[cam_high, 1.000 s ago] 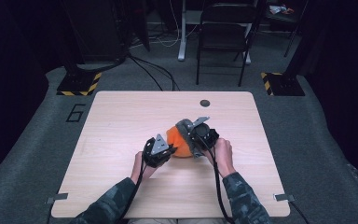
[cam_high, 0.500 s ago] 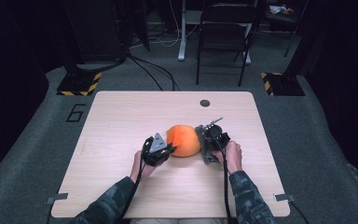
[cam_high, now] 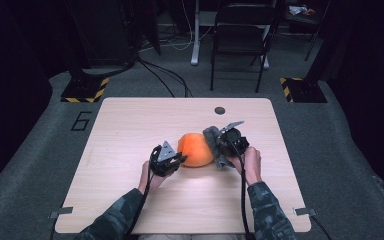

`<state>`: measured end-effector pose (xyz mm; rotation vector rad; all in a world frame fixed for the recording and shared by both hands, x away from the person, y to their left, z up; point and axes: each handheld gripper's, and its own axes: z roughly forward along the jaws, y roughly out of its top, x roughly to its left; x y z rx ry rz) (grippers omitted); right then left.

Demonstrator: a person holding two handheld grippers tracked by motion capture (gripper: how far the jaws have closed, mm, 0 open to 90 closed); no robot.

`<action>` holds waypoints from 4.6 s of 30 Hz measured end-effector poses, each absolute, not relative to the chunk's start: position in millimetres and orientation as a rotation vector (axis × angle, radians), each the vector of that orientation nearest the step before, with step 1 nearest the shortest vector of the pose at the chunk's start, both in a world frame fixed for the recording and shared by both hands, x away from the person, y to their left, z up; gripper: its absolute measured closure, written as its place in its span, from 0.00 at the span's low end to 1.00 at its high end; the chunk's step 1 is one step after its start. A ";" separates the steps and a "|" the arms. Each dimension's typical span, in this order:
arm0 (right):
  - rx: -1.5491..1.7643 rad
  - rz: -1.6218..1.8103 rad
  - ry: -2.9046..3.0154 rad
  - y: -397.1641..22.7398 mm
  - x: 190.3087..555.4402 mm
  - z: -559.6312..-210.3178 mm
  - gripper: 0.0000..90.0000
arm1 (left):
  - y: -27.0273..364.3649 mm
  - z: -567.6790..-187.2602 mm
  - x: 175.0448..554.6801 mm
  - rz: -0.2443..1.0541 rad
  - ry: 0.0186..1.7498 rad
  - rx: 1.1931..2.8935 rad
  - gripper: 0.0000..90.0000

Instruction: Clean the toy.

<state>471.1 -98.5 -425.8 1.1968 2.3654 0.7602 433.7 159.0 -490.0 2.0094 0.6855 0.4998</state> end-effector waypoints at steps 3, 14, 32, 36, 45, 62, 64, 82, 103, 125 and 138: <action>1.126 0.789 2.430 -83.1 467.6 -426.0 0.81 | 159.2 -490.5 434.8 0.514 0.699 1.998 0.81; 1.197 0.806 2.408 -80.8 476.7 -441.5 0.81 | 154.1 -487.3 421.2 0.579 0.743 1.980 0.49; 1.163 0.767 2.405 -79.7 470.2 -423.6 0.81 | 149.2 -491.2 421.7 0.626 0.670 1.981 0.89; 1.097 0.816 2.399 -73.5 461.2 -404.6 0.81 | 148.1 -482.2 416.9 0.625 0.619 1.982 0.90; 0.974 0.762 2.414 -39.6 443.5 -399.0 0.80 | 144.3 -475.6 411.3 0.577 0.578 2.002 0.89; 1.101 0.664 2.415 -71.7 466.2 -426.9 0.80 | 147.9 -481.2 419.1 0.539 0.606 2.022 0.86; 1.178 0.645 2.422 -81.1 471.1 -437.3 0.80 | 147.9 -481.6 419.2 0.533 0.612 2.019 0.86; 1.323 0.596 2.436 -113.8 487.3 -456.4 0.80 | 148.1 -483.4 421.4 0.513 0.613 2.003 0.86; 1.056 0.781 2.447 -69.5 459.3 -424.0 0.80 | 142.9 -484.9 419.3 0.514 0.605 2.009 0.86; 1.304 0.586 2.453 -113.0 485.4 -470.6 0.80 | 147.8 -486.1 424.2 0.513 0.642 1.986 0.85; 1.124 0.778 2.467 -80.6 464.0 -428.7 0.81 | 150.2 -485.2 425.3 0.527 0.656 1.972 0.74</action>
